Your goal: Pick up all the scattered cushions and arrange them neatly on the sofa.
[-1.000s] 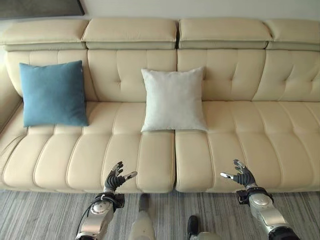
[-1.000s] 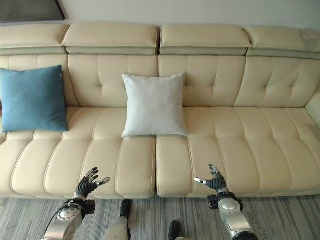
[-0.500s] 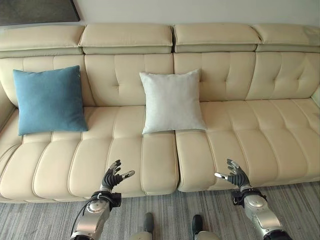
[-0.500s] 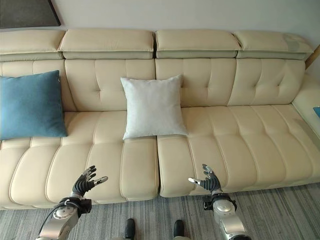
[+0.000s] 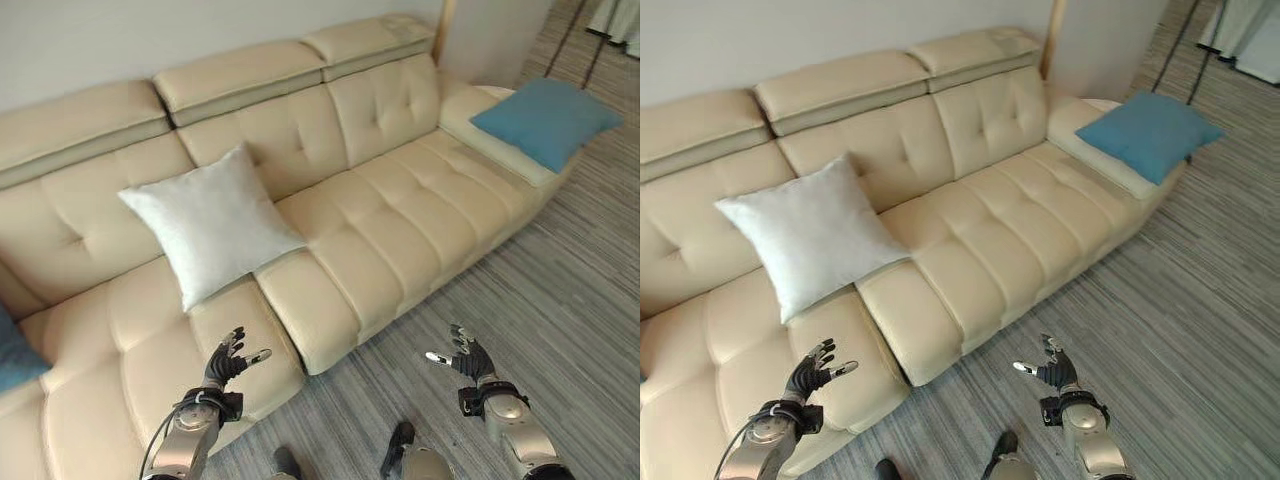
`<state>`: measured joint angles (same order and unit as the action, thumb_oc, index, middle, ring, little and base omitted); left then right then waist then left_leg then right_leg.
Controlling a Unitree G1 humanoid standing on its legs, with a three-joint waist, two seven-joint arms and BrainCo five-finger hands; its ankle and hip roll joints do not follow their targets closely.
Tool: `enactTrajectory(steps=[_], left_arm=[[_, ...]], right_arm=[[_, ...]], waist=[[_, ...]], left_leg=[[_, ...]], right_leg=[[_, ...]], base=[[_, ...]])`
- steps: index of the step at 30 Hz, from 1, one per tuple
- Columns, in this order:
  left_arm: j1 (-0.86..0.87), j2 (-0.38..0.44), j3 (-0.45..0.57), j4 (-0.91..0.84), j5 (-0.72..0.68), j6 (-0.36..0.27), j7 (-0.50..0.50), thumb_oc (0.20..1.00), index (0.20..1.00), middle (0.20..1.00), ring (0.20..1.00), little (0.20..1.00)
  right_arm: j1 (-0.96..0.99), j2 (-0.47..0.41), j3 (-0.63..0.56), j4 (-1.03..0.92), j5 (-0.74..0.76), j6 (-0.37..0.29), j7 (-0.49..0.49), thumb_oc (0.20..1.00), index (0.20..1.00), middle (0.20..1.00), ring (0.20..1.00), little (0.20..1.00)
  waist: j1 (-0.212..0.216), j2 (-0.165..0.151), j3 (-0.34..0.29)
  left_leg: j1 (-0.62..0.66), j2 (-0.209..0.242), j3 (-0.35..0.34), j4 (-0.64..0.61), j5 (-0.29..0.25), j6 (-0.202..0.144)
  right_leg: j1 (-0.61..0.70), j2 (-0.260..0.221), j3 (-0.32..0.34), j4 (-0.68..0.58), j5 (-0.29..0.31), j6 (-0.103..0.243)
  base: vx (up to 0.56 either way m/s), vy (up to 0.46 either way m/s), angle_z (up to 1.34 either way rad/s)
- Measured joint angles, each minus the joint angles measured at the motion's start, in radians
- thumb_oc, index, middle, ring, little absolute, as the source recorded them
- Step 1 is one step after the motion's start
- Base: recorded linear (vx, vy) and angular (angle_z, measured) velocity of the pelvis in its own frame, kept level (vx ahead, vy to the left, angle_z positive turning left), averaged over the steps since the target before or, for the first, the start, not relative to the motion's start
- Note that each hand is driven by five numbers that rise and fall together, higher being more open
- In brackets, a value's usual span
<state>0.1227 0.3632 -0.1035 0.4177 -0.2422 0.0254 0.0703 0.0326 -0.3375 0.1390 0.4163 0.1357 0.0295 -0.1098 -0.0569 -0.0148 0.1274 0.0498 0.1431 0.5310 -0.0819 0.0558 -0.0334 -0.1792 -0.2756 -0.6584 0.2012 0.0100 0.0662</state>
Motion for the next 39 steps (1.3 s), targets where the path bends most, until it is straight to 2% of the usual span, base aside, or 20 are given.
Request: enactTrajectory(steps=[2, 4, 7, 9, 11, 12, 13, 14, 15, 17, 20, 22, 26, 29, 30, 31, 32, 34, 36, 39], left_arm=[[-0.009, -0.032, -0.011, -0.011, 0.027, 0.004, -0.018, 1.0, 1.0, 1.0, 1.0, 1.0], [-0.029, -0.047, -0.014, -0.011, 0.027, 0.004, -0.028, 1.0, 1.0, 1.0, 1.0, 1.0], [-0.059, -0.057, -0.017, -0.008, 0.027, 0.002, -0.031, 1.0, 1.0, 1.0, 1.0, 1.0], [-0.086, -0.057, -0.016, -0.009, 0.027, 0.001, -0.031, 1.0, 1.0, 1.0, 1.0, 1.0], [-0.083, -0.058, -0.021, -0.016, 0.025, 0.0, -0.028, 1.0, 1.0, 1.0, 1.0, 1.0], [-0.081, -0.062, -0.026, -0.016, 0.025, -0.001, -0.026, 1.0, 1.0, 1.0, 1.0, 1.0], [-0.081, -0.074, -0.035, -0.017, 0.024, -0.005, -0.024, 1.0, 1.0, 1.0, 1.0, 1.0], [-0.082, -0.083, -0.038, -0.017, 0.024, -0.006, -0.021, 1.0, 1.0, 1.0, 1.0, 1.0], [-0.083, -0.092, -0.054, -0.02, 0.025, -0.016, -0.015, 1.0, 1.0, 1.0, 1.0, 1.0], [-0.082, -0.093, -0.053, -0.021, 0.025, -0.019, -0.011, 1.0, 1.0, 1.0, 1.0, 1.0], [-0.075, -0.094, -0.053, -0.017, 0.025, -0.022, 0.001, 1.0, 1.0, 1.0, 1.0, 1.0], [-0.077, -0.095, -0.053, -0.006, 0.024, -0.022, 0.01, 1.0, 1.0, 1.0, 1.0, 1.0], [-0.054, -0.09, -0.052, -0.005, 0.024, -0.026, 0.018, 1.0, 1.0, 1.0, 1.0, 1.0], [-0.051, -0.085, -0.052, -0.004, 0.024, -0.029, 0.016, 1.0, 1.0, 1.0, 1.0, 1.0], [-0.058, -0.08, -0.053, -0.005, 0.024, -0.028, 0.015, 1.0, 1.0, 1.0, 1.0, 1.0], [-0.06, -0.077, -0.052, -0.009, 0.024, -0.029, 0.015, 1.0, 1.0, 1.0, 1.0, 1.0], [-0.058, -0.063, -0.05, -0.014, 0.024, -0.028, 0.014, 1.0, 1.0, 1.0, 1.0, 1.0], [-0.072, -0.048, -0.05, -0.016, 0.025, -0.028, 0.014, 1.0, 1.0, 1.0, 1.0, 1.0], [-0.095, -0.001, -0.048, -0.017, 0.025, -0.026, 0.015, 1.0, 1.0, 1.0, 1.0, 1.0], [-0.089, 0.001, -0.049, -0.026, 0.026, -0.027, 0.016, 1.0, 1.0, 1.0, 1.0, 1.0]], right_arm=[[0.072, -0.041, -0.05, -0.039, 0.001, 0.0, -0.003, 1.0, 1.0, 1.0, 1.0, 1.0], [0.114, -0.057, -0.084, -0.031, 0.001, 0.007, -0.012, 1.0, 1.0, 1.0, 1.0, 1.0], [0.147, -0.078, -0.104, -0.029, 0.002, 0.013, -0.014, 1.0, 1.0, 1.0, 1.0, 1.0], [0.144, -0.066, -0.111, -0.03, 0.002, 0.015, -0.018, 1.0, 1.0, 1.0, 1.0, 1.0], [0.119, -0.063, -0.108, -0.03, 0.002, 0.015, -0.021, 1.0, 1.0, 1.0, 1.0, 1.0], [0.108, -0.063, -0.106, -0.031, 0.002, 0.015, -0.022, 1.0, 1.0, 1.0, 1.0, 1.0], [0.085, -0.064, -0.101, -0.032, 0.002, 0.014, -0.026, 1.0, 1.0, 1.0, 1.0, 1.0], [0.078, -0.064, -0.098, -0.032, 0.002, 0.013, -0.03, 1.0, 1.0, 1.0, 1.0, 1.0], [0.073, -0.065, -0.078, -0.033, 0.002, 0.011, -0.037, 1.0, 1.0, 1.0, 1.0, 1.0], [0.07, -0.055, -0.056, -0.033, 0.002, 0.01, -0.041, 1.0, 1.0, 1.0, 1.0, 1.0], [0.04, -0.049, -0.029, -0.024, 0.001, 0.0, -0.047, 1.0, 1.0, 1.0, 1.0, 1.0], [0.008, -0.05, -0.029, -0.015, 0.0, -0.001, -0.054, 1.0, 1.0, 1.0, 1.0, 1.0], [-0.018, -0.061, -0.03, -0.017, -0.02, -0.003, -0.054, 1.0, 1.0, 1.0, 1.0, 1.0], [0.002, -0.069, -0.034, -0.029, -0.019, -0.001, -0.051, 1.0, 1.0, 1.0, 1.0, 1.0], [0.015, -0.065, -0.034, -0.031, -0.019, -0.002, -0.05, 1.0, 1.0, 1.0, 1.0, 1.0], [0.022, -0.06, -0.032, -0.033, -0.019, -0.002, -0.049, 1.0, 1.0, 1.0, 1.0, 1.0], [0.023, -0.038, -0.031, -0.027, -0.02, 0.0, -0.038, 1.0, 1.0, 1.0, 1.0, 1.0], [0.026, -0.03, -0.031, -0.028, -0.02, 0.0, -0.029, 1.0, 1.0, 1.0, 1.0, 1.0], [0.02, -0.002, -0.032, -0.033, -0.038, -0.003, -0.014, 1.0, 1.0, 1.0, 1.0, 1.0], [0.038, 0.003, -0.032, -0.032, -0.038, 0.0, -0.011, 1.0, 1.0, 1.0, 1.0, 1.0]], waist=[[-0.022, 0.049, -0.003], [-0.04, 0.066, -0.003], [-0.087, 0.07, 0.002], [-0.088, 0.043, 0.005], [-0.069, 0.03, 0.017], [-0.062, 0.022, 0.022], [-0.055, 0.016, 0.026], [-0.05, 0.017, 0.026], [-0.034, 0.018, 0.027], [-0.03, 0.019, 0.03], [0.025, 0.026, 0.036], [0.04, 0.031, 0.053], [0.059, 0.058, 0.063], [0.031, 0.072, 0.058], [0.025, 0.074, 0.059], [0.023, 0.066, 0.063], [0.038, 0.059, 0.06], [0.031, 0.053, 0.062], [0.041, 0.033, 0.087], [0.033, 0.024, 0.094]], left_leg=[[-0.004, 0.042, -0.01, 0.001, -0.002, -0.032], [-0.011, 0.074, -0.033, 0.046, -0.002, -0.032], [-0.018, 0.124, -0.028, 0.14, 0.013, -0.054], [-0.057, 0.158, -0.039, 0.277, 0.041, -0.096], [-0.114, 0.189, -0.154, 0.468, 0.034, -0.104], [-0.14, 0.164, -0.239, 0.521, -0.006, -0.126], [-0.173, 0.09, -0.339, 0.516, -0.066, -0.134], [-0.192, 0.061, -0.362, 0.486, -0.079, -0.127], [-0.211, 0.021, -0.356, 0.331, -0.076, -0.108], [-0.25, 0.003, -0.363, 0.24, -0.05, -0.094], [-0.263, -0.077, -0.556, 0.017, -0.006, -0.11], [-0.303, -0.118, -0.627, 0.001, 0.013, -0.102], [-0.303, -0.15, -0.623, 0.083, 0.07, -0.037], [-0.22, -0.131, -0.597, 0.068, 0.082, -0.019], [-0.196, -0.135, -0.572, 0.042, 0.118, 0.04], [-0.185, -0.144, -0.563, 0.037, 0.116, 0.044], [-0.171, -0.164, -0.521, 0.031, 0.105, 0.075], [-0.166, -0.196, -0.517, 0.031, 0.089, 0.096], [-0.136, -0.206, -0.465, 0.032, 0.051, 0.152], [-0.112, -0.205, -0.456, 0.038, 0.009, 0.131]], right_leg=[[0.003, 0.059, 0.003, -0.021, 0.004, -0.005], [-0.002, 0.101, 0.034, -0.017, -0.015, -0.033], [0.001, 0.142, 0.069, 0.004, -0.058, -0.068], [0.004, 0.16, 0.116, -0.014, -0.074, -0.094], [0.039, 0.194, 0.183, -0.059, -0.063, -0.124], [0.049, 0.206, 0.223, -0.075, -0.045, -0.114], [0.068, 0.206, 0.263, -0.102, -0.032, -0.102], [0.076, 0.209, 0.274, -0.117, -0.03, -0.098], [0.098, 0.221, 0.288, -0.149, -0.018, -0.093], [0.142, 0.255, 0.303, -0.202, -0.005, -0.106], [0.162, 0.297, 0.402, -0.235, 0.008, -0.104], [0.179, 0.314, 0.445, -0.264, 0.023, -0.112], [0.242, 0.345, 0.548, -0.275, 0.024, -0.136], [0.283, 0.341, 0.581, -0.271, -0.012, -0.11], [0.277, 0.332, 0.601, -0.239, -0.04, -0.085], [0.268, 0.318, 0.606, -0.214, -0.054, -0.069], [0.21, 0.283, 0.626, -0.09, -0.127, -0.029], [0.16, 0.235, 0.631, 0.013, -0.178, 0.017], [-0.011, 0.186, 0.593, 0.352, -0.22, 0.095], [-0.085, 0.136, 0.547, 0.374, -0.244, 0.084]], base=[[0.17, -0.231, -0.78], [0.15, -0.163, -0.59], [0.2, -0.215, -0.4], [0.2, -0.147, -0.57], [0.2, -0.045, -0.89], [0.12, 0.022, -1.04], [0.12, 0.053, -0.79], [0.15, 0.074, -0.92], [0.22, 0.084, -0.66], [0.21, 0.071, -0.43], [0.18, 0.058, -0.83], [0.22, 0.172, -0.87], [0.24, 0.168, -0.95], [0.18, 0.13, -0.28], [0.24, 0.174, -0.36], [0.13, 0.102, -0.54], [0.13, 0.102, -0.46], [0.1, 0.091, -0.35], [0.16, 0.063, -0.5], [0.17, -0.048, -0.25]])
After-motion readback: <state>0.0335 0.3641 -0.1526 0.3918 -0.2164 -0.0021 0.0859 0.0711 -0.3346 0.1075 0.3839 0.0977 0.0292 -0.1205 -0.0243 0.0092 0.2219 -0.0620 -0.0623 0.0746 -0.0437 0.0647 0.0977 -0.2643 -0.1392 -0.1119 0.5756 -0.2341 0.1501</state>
